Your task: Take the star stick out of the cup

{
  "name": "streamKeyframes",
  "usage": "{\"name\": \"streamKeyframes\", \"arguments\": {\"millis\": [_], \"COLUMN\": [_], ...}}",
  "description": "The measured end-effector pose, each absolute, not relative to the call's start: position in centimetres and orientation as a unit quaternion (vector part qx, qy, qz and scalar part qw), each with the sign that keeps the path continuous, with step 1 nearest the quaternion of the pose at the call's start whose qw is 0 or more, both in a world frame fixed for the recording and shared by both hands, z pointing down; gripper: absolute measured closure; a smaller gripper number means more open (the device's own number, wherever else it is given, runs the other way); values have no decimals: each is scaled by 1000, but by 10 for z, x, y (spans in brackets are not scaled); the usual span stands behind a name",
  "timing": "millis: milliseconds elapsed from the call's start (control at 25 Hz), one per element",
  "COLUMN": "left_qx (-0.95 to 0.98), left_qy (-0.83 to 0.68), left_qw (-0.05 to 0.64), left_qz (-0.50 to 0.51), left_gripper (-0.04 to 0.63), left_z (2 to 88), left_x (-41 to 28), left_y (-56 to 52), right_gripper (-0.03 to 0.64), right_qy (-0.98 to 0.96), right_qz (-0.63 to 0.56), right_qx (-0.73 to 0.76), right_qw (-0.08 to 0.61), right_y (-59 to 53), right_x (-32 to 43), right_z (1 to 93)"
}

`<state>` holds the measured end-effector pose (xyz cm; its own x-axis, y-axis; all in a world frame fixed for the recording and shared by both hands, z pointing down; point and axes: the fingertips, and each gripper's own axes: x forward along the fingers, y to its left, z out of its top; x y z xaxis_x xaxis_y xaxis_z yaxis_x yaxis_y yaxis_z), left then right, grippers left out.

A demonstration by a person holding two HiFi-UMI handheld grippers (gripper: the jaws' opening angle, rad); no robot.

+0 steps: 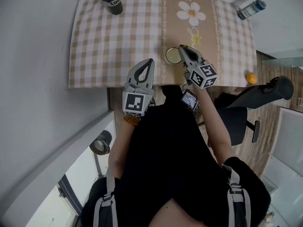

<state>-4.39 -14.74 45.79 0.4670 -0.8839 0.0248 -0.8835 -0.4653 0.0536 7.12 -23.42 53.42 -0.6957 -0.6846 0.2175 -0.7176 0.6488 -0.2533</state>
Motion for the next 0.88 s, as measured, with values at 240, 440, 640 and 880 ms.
{"name": "streamKeyframes", "arguments": {"millis": [240, 440, 640, 880], "left_qx": [859, 861, 863, 866], "left_qy": [-511, -508, -505, -500], "left_qw": [26, 23, 18, 10], "left_qz": [-6, -5, -5, -6], "left_gripper": [595, 595, 595, 595], "left_z": [451, 451, 451, 443], "left_x": [-41, -40, -39, -36], "left_y": [-145, -144, -145, -152], "right_gripper": [604, 604, 604, 604], "right_qy": [-908, -912, -915, -918], "right_qz": [161, 158, 157, 146], "right_qx": [384, 378, 370, 368], "right_qw": [47, 37, 28, 17], "right_y": [-231, -225, -220, -216], "right_x": [70, 69, 67, 67], "right_z": [527, 514, 503, 479]}}
